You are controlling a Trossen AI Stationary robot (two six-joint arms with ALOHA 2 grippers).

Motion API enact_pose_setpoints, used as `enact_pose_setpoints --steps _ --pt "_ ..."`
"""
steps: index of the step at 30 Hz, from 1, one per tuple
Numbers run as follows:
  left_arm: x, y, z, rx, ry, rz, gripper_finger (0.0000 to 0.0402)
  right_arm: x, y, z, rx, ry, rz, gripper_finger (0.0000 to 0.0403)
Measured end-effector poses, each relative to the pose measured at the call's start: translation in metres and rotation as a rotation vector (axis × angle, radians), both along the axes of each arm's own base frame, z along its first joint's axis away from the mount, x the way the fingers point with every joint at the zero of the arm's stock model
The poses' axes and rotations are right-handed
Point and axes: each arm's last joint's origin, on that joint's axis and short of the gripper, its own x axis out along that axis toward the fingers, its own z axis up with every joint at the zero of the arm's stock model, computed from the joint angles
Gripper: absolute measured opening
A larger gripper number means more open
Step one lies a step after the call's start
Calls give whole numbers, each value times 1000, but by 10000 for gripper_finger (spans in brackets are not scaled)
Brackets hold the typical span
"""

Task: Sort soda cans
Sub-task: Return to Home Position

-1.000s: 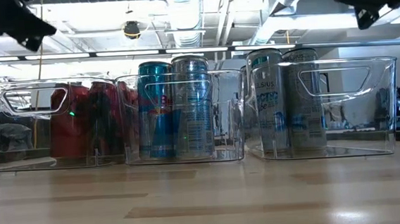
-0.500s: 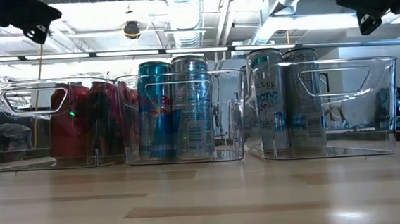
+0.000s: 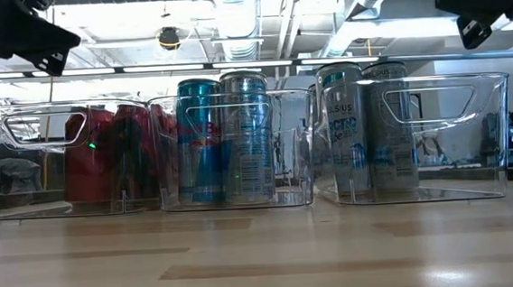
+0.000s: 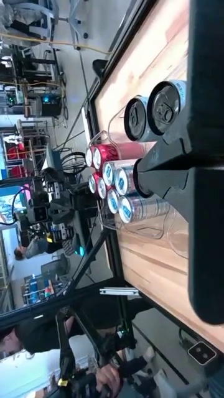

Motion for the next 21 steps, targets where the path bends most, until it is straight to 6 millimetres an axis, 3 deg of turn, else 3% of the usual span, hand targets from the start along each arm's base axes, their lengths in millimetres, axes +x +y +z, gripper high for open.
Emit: enact_pose_setpoints --steps 12,21 --pt "1 -1 -2 18 -16 -4 0 2 3 -2 -4 25 44 3" --pt "-1 1 -12 37 -84 -9 0 -3 -2 -3 -65 28 -19 3"
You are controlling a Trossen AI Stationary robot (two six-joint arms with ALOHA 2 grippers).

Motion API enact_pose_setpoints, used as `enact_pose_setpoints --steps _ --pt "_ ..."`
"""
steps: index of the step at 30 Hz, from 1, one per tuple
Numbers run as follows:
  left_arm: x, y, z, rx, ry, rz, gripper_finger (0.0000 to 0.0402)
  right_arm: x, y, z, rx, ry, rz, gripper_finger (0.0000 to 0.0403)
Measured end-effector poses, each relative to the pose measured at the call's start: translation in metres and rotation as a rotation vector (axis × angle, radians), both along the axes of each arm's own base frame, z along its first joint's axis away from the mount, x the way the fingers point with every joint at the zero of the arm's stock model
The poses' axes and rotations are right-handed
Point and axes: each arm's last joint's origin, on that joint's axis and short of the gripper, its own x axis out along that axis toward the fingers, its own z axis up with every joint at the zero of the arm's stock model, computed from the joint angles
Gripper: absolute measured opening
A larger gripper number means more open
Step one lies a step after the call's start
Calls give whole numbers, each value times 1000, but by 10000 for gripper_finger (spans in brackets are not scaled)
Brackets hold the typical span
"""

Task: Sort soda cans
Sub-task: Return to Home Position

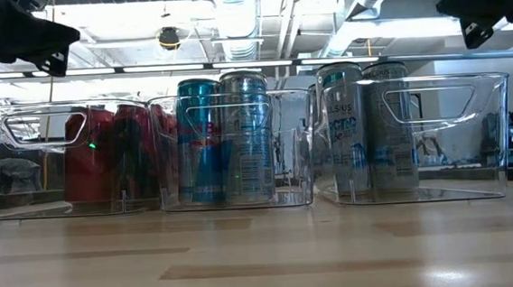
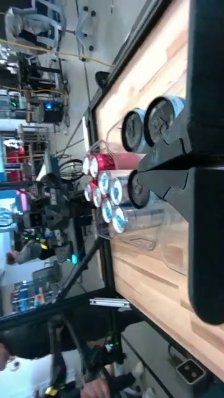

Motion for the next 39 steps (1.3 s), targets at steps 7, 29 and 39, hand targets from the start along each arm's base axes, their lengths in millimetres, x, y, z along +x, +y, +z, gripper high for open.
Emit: enact_pose_setpoints --steps 7,29,39 --pt "-4 3 -11 21 -68 -39 0 -7 -3 4 -8 -60 -5 3" --pt "1 28 -21 5 -57 -52 0 9 -8 -29 13 -30 -91 3" --pt "1 33 -27 9 2 7 0 17 -12 -45 -6 -59 -117 3"
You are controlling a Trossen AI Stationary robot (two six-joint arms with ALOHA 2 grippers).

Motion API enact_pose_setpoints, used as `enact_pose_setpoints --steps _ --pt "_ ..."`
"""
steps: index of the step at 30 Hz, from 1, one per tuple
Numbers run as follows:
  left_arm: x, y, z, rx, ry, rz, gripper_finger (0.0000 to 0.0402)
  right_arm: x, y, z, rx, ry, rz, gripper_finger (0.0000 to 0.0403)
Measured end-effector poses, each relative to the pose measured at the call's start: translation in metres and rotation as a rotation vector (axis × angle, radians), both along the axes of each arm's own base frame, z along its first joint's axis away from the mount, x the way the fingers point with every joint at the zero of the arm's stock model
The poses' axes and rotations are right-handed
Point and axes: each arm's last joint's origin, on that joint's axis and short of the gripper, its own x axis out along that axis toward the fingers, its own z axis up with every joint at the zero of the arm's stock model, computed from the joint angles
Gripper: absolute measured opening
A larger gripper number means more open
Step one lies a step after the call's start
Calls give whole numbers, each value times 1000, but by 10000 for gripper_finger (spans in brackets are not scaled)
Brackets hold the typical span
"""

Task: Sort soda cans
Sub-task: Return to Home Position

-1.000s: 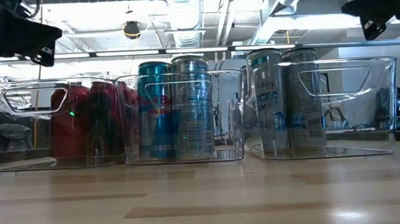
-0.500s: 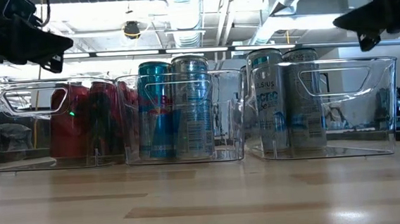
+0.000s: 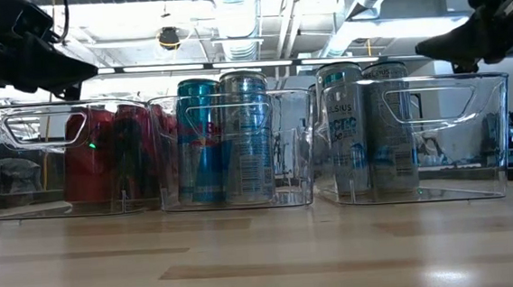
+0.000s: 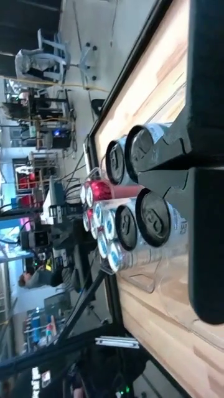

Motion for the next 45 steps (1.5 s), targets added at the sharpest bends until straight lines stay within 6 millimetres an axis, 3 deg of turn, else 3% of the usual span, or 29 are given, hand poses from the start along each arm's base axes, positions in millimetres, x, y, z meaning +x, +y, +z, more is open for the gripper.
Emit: enact_pose_setpoints --steps 9,17,24,37,45 --pt "5 0 -17 -24 -23 -7 0 1 -6 0 16 1 11 3" --pt "6 0 -19 -28 -54 -18 0 1 -6 -1 6 4 25 4" --pt "8 0 -23 -42 -84 -19 0 7 -5 -16 13 -26 58 4" --pt "12 0 -28 -93 -21 -12 0 7 -5 -17 52 -28 60 4" --pt "13 0 -29 -23 -7 -15 0 7 -6 -17 51 -26 48 4"
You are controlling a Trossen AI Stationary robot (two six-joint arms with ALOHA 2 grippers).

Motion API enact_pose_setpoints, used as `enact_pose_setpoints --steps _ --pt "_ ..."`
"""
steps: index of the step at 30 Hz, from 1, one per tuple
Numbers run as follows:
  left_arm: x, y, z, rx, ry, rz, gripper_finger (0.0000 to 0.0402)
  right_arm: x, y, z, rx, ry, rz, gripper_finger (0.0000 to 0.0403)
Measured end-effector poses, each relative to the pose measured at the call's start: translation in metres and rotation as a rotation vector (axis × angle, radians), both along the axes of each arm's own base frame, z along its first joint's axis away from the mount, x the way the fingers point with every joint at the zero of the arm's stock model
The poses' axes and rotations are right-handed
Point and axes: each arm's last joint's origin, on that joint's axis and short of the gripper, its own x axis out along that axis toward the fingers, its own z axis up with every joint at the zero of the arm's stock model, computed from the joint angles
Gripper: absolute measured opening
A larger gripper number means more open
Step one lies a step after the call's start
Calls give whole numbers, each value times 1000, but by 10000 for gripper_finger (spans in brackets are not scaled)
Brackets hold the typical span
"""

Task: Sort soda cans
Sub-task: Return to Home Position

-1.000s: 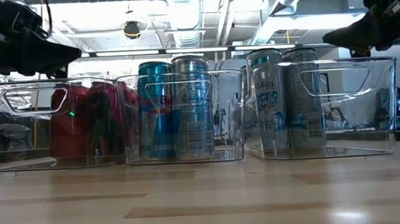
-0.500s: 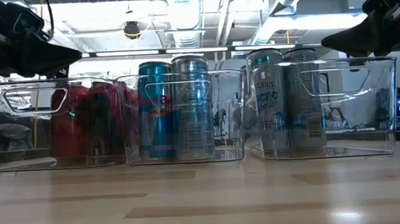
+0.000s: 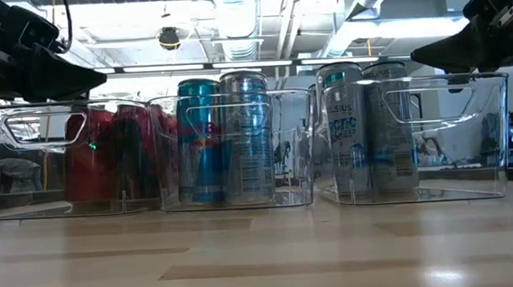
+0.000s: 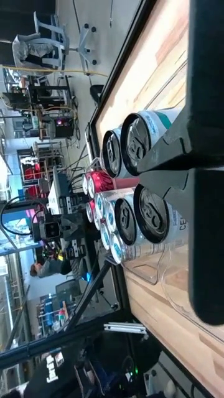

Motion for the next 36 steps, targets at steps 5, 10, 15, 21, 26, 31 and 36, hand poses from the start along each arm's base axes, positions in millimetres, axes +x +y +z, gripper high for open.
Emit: enact_pose_setpoints --steps 5,10,15,21,26,31,36 --pt "0 0 6 -16 -65 1 0 0 0 0 26 -3 2 4" --pt "-2 -1 15 -38 -163 -18 0 0 1 0 57 -7 8 4" --pt "-6 -1 14 -35 -165 -39 0 0 1 0 57 -6 7 4" --pt "-5 -2 9 -38 -110 -60 0 0 1 -1 59 -5 7 4" --pt "-5 -1 7 -68 -88 -35 0 0 1 -1 60 -5 7 4" --pt "-5 0 7 -118 -84 -9 0 0 1 -1 60 -5 7 4" --pt "-5 0 7 -121 -84 -8 0 0 1 -1 59 -4 7 4"
